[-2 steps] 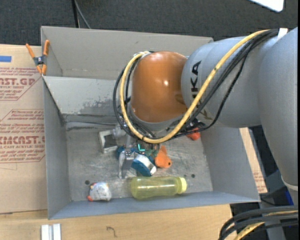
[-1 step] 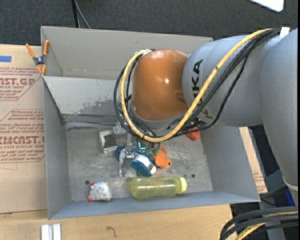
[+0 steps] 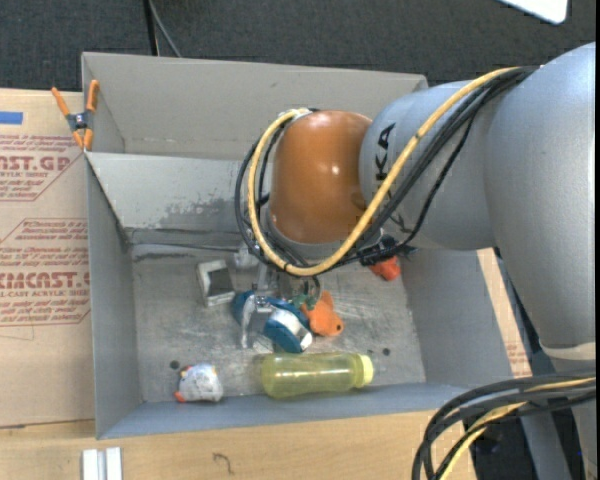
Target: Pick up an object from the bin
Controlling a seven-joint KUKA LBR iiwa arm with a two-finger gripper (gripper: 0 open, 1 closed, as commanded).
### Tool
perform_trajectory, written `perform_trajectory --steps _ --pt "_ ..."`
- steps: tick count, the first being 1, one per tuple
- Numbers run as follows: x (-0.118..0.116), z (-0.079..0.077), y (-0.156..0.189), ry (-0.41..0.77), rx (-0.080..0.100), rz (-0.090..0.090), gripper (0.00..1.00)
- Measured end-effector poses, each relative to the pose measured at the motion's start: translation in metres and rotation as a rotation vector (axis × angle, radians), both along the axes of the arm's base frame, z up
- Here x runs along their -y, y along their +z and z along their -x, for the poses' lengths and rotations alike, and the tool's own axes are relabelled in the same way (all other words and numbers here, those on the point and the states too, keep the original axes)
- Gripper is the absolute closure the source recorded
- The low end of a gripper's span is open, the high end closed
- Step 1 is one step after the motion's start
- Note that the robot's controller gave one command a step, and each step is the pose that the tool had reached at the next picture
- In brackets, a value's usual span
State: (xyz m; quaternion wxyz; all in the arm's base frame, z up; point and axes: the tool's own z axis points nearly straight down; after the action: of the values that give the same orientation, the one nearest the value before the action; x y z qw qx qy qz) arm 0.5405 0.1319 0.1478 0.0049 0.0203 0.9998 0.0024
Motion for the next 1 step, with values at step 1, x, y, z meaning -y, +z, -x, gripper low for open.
perform_trajectory --steps 1 --pt "0.0539 0.0138 -0.0735 0.010 0.007 -0.003 1.00"
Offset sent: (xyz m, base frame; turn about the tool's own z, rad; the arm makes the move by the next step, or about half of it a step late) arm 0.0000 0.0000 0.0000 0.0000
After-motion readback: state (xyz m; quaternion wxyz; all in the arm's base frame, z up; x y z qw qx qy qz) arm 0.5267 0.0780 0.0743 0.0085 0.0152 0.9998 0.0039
